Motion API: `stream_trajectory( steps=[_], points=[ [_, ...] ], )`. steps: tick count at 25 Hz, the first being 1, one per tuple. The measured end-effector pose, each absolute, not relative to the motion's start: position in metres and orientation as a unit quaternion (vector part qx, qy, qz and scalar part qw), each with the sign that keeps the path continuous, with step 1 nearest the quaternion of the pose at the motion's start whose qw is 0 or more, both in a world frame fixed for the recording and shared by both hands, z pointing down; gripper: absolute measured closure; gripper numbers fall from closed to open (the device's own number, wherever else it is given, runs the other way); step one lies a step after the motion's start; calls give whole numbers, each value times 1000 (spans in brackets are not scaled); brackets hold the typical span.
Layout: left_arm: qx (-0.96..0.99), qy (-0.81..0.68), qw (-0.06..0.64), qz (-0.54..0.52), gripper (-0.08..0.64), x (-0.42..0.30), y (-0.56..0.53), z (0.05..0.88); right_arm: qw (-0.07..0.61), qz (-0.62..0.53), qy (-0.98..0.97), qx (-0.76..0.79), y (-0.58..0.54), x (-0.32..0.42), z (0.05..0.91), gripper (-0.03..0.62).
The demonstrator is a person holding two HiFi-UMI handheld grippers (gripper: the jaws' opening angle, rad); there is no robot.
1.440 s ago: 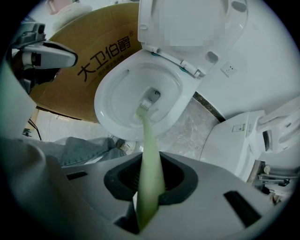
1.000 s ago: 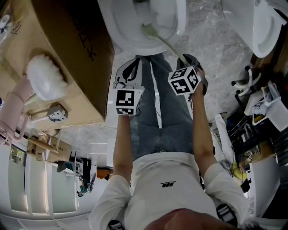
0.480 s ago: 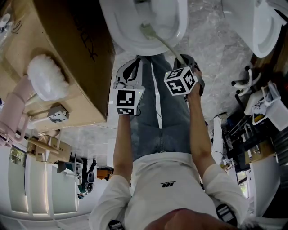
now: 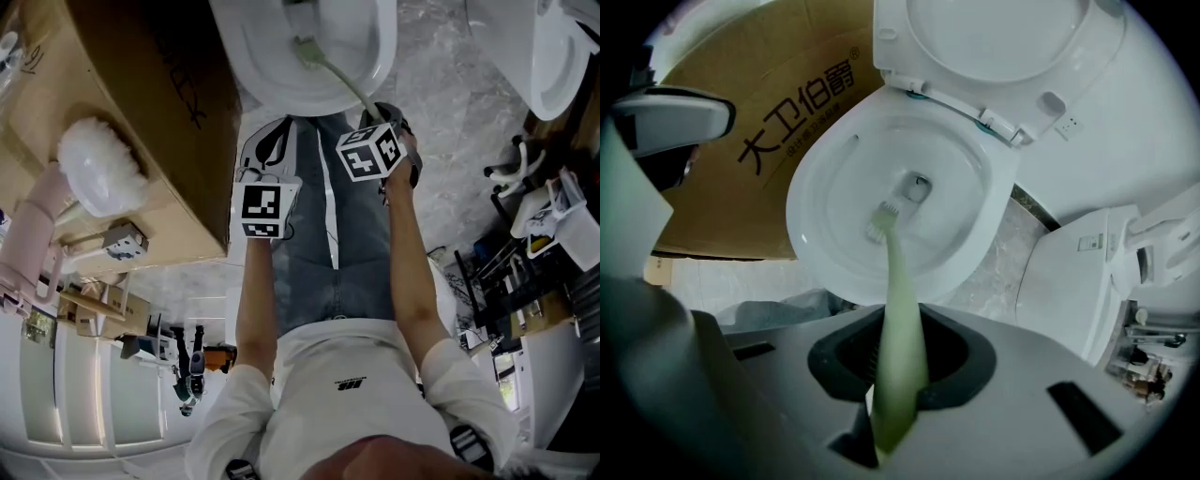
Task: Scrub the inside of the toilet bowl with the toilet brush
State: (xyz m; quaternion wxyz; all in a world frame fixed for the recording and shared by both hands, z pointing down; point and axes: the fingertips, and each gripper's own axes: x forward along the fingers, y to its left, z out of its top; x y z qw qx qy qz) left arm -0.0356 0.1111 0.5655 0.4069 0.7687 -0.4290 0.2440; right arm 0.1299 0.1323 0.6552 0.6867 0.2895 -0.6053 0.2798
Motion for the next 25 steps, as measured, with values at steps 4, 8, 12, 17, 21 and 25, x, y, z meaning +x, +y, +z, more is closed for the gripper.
stream_trajectory(
  steps=[4,8,12,17,21,25],
  points=[
    [770,-426,407,244,551,-36,107,567,689,285,-597,295,124,129,665,540],
    [771,-423,407,245,551,-37,103,568,690,291,-591,301,113,128,674,540],
    [770,-423,408,249,551,-40,100,573,691,294,-586,306,100,126,689,540],
    [770,-422,407,250,551,-41,96,574,693,294,-582,308,87,124,698,540],
    [770,-426,406,249,551,-42,90,574,698,289,-578,309,80,125,706,540],
    [768,-428,407,248,551,-41,89,576,705,287,-573,303,76,124,716,541]
  ],
)
